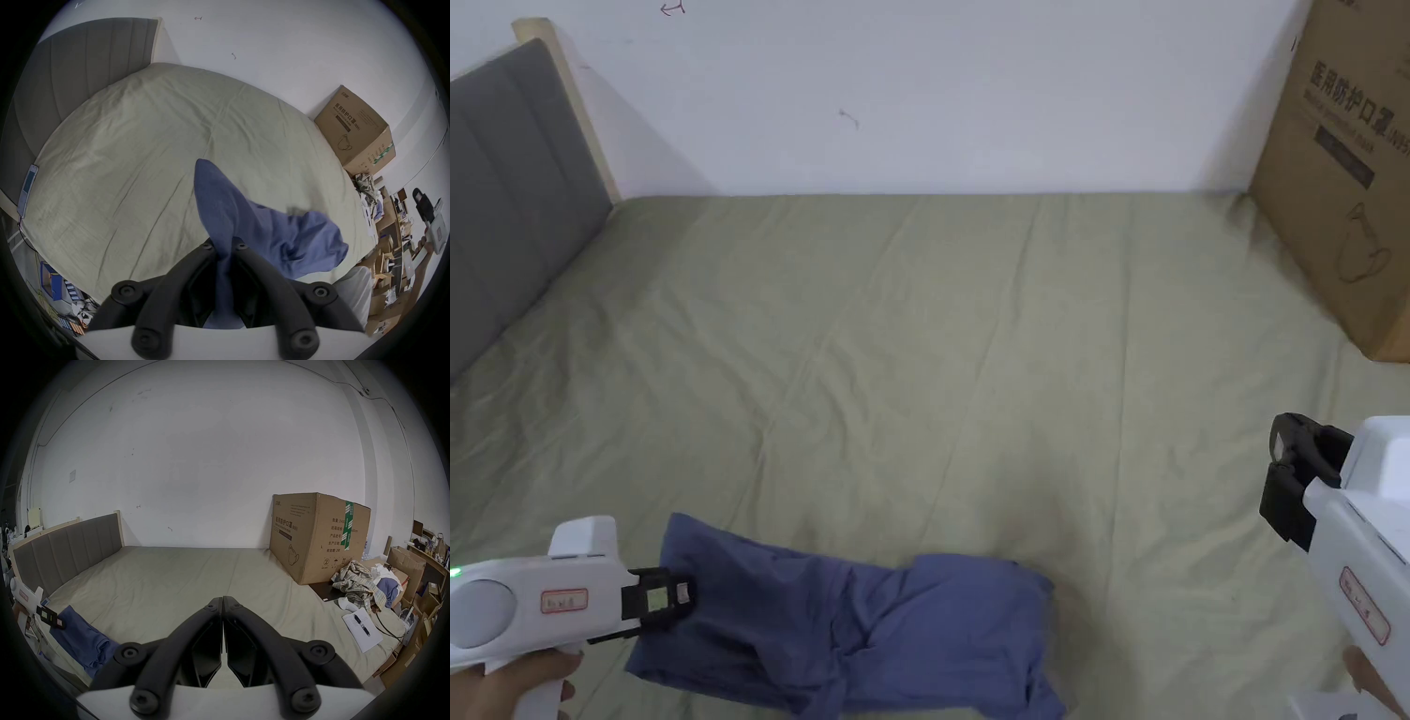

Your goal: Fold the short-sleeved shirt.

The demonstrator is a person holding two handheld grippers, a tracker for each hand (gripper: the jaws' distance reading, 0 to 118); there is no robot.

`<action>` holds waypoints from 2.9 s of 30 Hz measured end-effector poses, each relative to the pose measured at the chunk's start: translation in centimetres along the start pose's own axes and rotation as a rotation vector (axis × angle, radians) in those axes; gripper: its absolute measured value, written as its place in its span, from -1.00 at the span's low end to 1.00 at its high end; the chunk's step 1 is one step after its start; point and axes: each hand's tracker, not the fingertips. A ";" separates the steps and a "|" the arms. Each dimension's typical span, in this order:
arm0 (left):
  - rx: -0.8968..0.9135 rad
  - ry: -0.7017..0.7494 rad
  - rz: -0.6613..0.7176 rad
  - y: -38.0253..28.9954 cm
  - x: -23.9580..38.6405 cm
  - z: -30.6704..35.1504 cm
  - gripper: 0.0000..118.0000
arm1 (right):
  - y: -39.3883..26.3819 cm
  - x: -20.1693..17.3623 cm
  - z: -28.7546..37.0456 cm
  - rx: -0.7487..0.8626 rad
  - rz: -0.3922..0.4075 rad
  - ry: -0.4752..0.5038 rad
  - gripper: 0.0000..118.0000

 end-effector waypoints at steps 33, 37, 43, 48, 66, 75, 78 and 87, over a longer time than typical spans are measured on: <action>-0.267 -0.191 -0.352 -6.1 29.4 -14.5 0.62 | -1.2 4.8 2.3 -0.006 -0.028 -0.087 -1.00; -0.043 -0.260 -0.339 -4.5 28.3 -9.2 0.69 | -0.9 4.5 2.2 0.005 -0.033 -0.080 -1.00; 0.202 -0.129 -0.349 -2.9 24.9 -5.1 0.58 | -0.3 3.7 2.5 0.020 -0.034 -0.064 -1.00; 0.279 -0.086 -0.326 -3.7 22.1 -6.1 -0.92 | -0.2 3.4 2.4 0.017 -0.036 -0.057 -1.00; -0.040 -0.121 -0.380 -13.5 27.0 -16.6 -1.00 | -1.9 5.4 1.8 -0.018 -0.048 -0.088 -1.00; 0.013 -0.141 -0.337 -12.5 27.2 -14.9 -1.00 | -1.7 5.1 2.1 -0.013 -0.053 -0.085 -1.00; 0.143 -0.181 -0.351 -10.5 27.2 -10.6 -1.00 | -0.9 4.4 2.4 0.007 -0.046 -0.071 -1.00; 0.551 -0.183 -0.378 -1.4 24.5 3.2 -1.00 | 2.2 0.9 3.0 0.096 -0.034 -0.011 -1.00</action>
